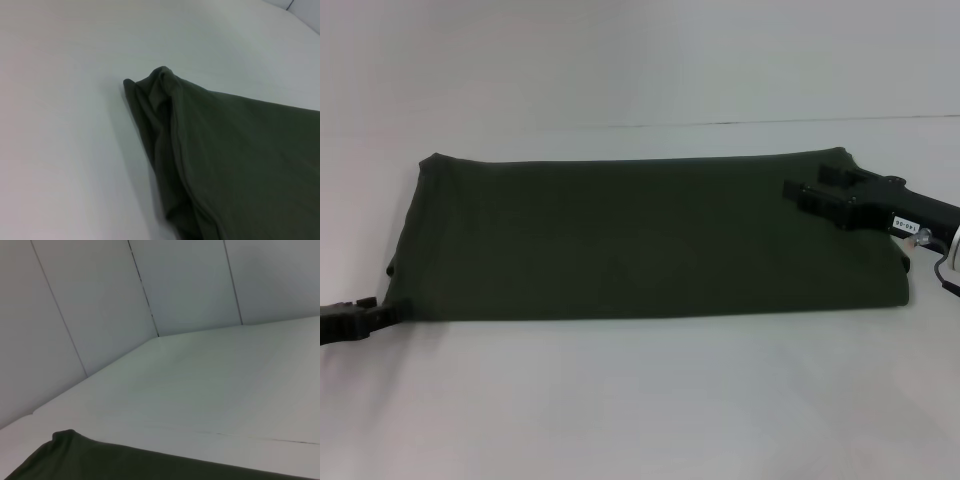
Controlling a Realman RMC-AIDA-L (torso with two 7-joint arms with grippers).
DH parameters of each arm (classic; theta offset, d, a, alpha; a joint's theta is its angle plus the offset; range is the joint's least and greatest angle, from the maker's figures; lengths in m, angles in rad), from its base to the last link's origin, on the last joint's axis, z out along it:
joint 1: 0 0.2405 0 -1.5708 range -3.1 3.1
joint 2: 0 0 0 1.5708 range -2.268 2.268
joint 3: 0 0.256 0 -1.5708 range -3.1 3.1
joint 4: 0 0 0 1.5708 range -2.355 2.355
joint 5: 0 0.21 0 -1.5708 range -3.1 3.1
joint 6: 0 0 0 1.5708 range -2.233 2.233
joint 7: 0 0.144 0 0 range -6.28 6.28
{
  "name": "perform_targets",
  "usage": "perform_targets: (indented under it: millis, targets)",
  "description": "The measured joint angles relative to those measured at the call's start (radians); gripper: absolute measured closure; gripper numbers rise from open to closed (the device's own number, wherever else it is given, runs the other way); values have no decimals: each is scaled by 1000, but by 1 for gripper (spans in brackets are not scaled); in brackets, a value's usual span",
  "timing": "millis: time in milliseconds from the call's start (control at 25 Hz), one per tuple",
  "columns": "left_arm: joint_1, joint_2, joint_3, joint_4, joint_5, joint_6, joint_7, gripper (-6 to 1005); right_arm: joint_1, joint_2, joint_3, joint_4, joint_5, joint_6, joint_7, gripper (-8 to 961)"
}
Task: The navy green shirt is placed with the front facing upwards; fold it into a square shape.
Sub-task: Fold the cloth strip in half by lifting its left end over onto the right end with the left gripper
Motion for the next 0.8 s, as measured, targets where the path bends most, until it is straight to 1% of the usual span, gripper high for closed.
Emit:
perform_targets:
  millis: [480,680,800]
  targets:
    - [-4,0,23,1,-2,10,11,532,-5,0,3,-7,0,-4,7,219]
    - [-8,0,24,0,-5,11,24,769,-14,-2,5,-9,0,-4,7,218]
    - [-11,-4,24,-2,-7,12,47,937,-39,-6,10,-27,0,-14,9,218]
